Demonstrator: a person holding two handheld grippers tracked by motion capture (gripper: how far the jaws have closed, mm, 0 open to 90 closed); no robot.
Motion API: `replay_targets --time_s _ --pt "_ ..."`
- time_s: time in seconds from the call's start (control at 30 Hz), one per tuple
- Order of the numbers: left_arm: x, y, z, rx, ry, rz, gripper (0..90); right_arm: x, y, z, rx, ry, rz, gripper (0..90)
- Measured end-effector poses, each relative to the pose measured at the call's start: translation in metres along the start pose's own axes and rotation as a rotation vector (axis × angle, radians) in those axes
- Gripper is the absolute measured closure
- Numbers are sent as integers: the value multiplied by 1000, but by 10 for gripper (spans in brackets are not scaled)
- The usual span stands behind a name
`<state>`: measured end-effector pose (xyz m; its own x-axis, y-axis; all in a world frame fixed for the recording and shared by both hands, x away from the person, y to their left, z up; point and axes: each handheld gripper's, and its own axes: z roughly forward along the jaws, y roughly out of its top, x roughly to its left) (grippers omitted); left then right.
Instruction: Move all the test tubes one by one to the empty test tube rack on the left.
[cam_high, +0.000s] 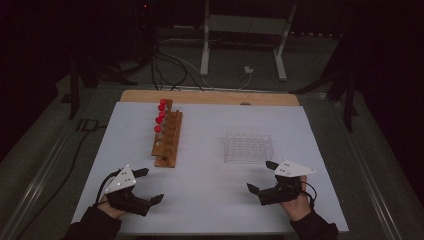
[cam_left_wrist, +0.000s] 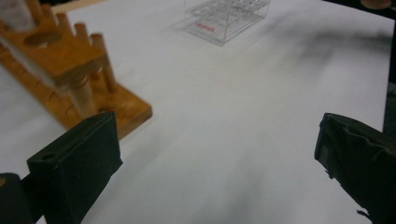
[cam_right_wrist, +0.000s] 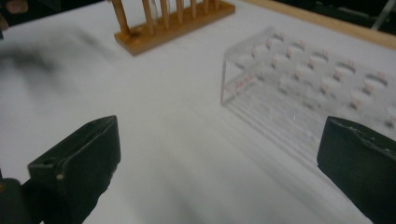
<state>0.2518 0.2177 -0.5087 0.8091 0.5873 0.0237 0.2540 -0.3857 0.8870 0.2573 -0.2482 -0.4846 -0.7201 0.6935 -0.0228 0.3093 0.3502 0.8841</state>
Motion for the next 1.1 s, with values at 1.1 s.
replay_targets --time_s 1.1 --pt "8 -17 -16 6 94 -60 12 -26 -40 -17 96 -204 55 0"
